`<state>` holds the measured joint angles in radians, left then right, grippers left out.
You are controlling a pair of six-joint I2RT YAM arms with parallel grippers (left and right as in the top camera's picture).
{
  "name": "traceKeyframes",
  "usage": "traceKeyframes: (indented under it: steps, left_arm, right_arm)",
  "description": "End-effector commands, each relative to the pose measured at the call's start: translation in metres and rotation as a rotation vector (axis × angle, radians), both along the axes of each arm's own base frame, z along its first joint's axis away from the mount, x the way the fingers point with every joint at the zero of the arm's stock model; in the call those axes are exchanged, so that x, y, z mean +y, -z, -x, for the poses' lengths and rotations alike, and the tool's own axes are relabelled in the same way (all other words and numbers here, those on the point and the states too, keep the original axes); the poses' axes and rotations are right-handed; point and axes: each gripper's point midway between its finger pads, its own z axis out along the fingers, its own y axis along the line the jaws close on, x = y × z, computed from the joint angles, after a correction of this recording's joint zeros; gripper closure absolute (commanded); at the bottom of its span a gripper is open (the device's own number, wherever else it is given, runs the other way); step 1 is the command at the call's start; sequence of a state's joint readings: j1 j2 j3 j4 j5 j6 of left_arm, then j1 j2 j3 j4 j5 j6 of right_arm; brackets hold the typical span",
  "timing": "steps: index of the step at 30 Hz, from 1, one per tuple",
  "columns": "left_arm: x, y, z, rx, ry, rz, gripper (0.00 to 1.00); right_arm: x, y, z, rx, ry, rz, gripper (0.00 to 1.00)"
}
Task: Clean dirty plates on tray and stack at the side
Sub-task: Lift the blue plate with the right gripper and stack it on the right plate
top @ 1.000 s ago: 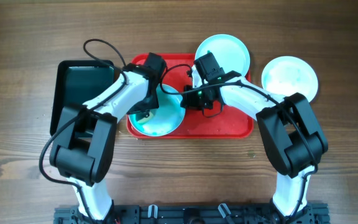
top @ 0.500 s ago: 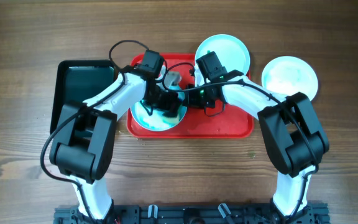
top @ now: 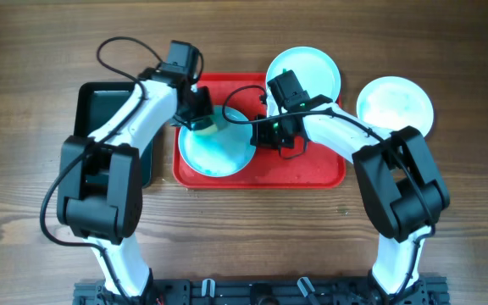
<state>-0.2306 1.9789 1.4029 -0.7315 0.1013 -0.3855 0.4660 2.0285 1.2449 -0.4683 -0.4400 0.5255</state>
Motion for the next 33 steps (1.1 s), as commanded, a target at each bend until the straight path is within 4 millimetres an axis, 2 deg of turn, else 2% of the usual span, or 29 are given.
traceKeyframes:
  steps: [1, 7, 9, 14, 16, 19, 27, 29, 33]
  left_arm:
    - [0.025, -0.014, -0.003, 0.029, -0.082, -0.045, 0.96]
    - [0.022, -0.027, -0.002, 0.005, -0.061, -0.036, 0.96]
    - [0.022, -0.028, -0.002, 0.003, -0.061, -0.035, 0.96]
    - [0.022, -0.028, -0.002, 0.003, -0.061, -0.035, 0.96]
    - [0.022, -0.028, -0.002, 0.003, -0.061, -0.036, 0.96]
    - [0.022, -0.027, -0.002, 0.004, -0.061, -0.036, 0.96]
    - [0.022, -0.027, -0.002, 0.005, -0.061, -0.036, 0.96]
    - [0.022, -0.027, -0.002, 0.005, -0.061, -0.036, 0.96]
    - [0.022, -0.027, -0.002, 0.005, -0.061, -0.036, 0.96]
  right_arm:
    - [-0.029, -0.025, -0.002, -0.087, 0.026, 0.145, 0.96]
    - [-0.090, -0.069, 0.001, -0.224, 0.093, 0.449, 0.96]
    - [-0.110, -0.089, 0.001, -0.295, 0.121, 0.568, 0.96]
    - [-0.147, -0.146, 0.004, -0.510, 0.215, 0.841, 0.96]
    - [-0.154, -0.166, 0.007, -0.587, 0.251, 0.919, 0.96]
    - [-0.153, -0.193, 0.011, -0.706, 0.259, 1.011, 0.96]
    - [-0.134, -0.252, 0.026, -1.007, 0.174, 1.314, 0.96]
    - [-0.129, -0.263, 0.030, -1.057, 0.143, 1.376, 0.96]
    - [-0.121, -0.271, 0.035, -1.098, 0.103, 1.417, 0.96]
